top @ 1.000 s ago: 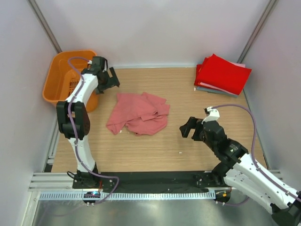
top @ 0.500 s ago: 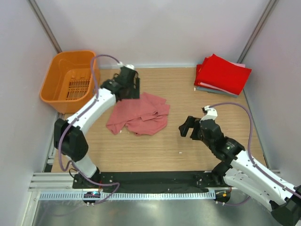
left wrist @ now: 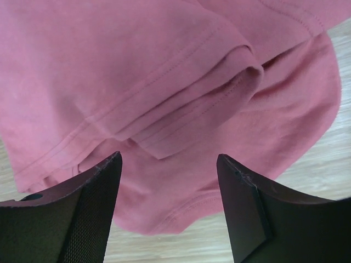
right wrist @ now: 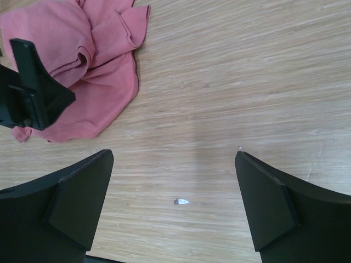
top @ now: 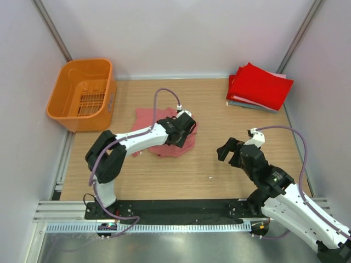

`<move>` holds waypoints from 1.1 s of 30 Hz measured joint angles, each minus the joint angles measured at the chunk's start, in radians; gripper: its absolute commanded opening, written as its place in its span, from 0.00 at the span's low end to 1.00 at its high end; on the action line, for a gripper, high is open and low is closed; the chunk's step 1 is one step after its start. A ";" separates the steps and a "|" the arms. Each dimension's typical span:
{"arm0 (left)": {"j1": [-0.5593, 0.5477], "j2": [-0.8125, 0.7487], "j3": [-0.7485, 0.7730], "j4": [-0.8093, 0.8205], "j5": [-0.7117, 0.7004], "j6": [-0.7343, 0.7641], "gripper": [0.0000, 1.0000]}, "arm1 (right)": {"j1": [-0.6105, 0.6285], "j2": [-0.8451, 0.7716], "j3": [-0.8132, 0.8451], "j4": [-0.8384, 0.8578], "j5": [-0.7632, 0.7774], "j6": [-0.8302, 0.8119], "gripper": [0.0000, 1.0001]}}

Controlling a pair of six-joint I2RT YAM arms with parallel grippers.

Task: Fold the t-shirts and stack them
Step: Flatten the tshirt out

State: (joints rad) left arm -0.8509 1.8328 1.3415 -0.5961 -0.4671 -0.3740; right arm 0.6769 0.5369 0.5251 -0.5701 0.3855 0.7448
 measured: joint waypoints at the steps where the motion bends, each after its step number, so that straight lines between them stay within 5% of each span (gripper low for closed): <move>1: -0.006 0.014 0.000 0.003 -0.007 0.003 0.72 | 0.000 0.000 0.000 -0.003 0.000 0.003 1.00; 8: -0.022 0.097 0.027 0.026 -0.074 0.025 0.71 | 0.000 0.000 0.000 -0.021 0.002 0.016 1.00; 14: -0.022 0.135 0.051 0.033 -0.138 0.043 0.49 | 0.000 0.000 0.000 -0.023 0.002 0.016 1.00; 18: -0.026 0.137 0.061 0.038 -0.174 0.049 0.22 | 0.000 0.001 0.000 -0.023 0.002 0.016 1.00; 28: -0.065 0.137 0.090 0.027 -0.247 0.069 0.19 | 0.000 0.017 -0.002 -0.023 0.002 0.016 1.00; 31: -0.072 0.135 0.100 0.020 -0.248 0.066 0.01 | 0.000 0.023 -0.002 -0.023 0.001 0.016 1.00; 33: -0.074 0.133 0.100 0.015 -0.248 0.067 0.00 | 0.000 0.025 -0.002 -0.023 0.002 0.016 1.00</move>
State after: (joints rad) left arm -0.9245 1.9656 1.4418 -0.5812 -0.7151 -0.3073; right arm 0.6769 0.5617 0.5232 -0.5926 0.3870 0.7605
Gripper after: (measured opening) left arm 0.022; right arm 0.996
